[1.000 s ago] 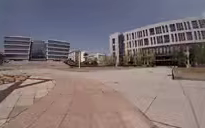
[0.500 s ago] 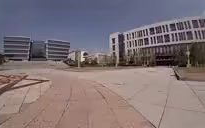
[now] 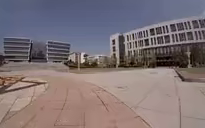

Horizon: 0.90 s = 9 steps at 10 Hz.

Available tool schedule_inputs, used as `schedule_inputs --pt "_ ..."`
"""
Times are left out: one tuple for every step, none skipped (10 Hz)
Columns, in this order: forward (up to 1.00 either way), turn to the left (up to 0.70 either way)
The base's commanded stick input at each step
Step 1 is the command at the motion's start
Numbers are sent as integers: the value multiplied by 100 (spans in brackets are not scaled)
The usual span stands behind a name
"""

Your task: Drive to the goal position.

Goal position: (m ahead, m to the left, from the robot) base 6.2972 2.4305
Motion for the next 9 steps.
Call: schedule_inputs --pt "70 0" --pt "70 0" --pt "70 0" --pt "70 0" --pt "70 0" --pt "70 0" --pt "70 0" --pt "70 0" --pt "70 0"
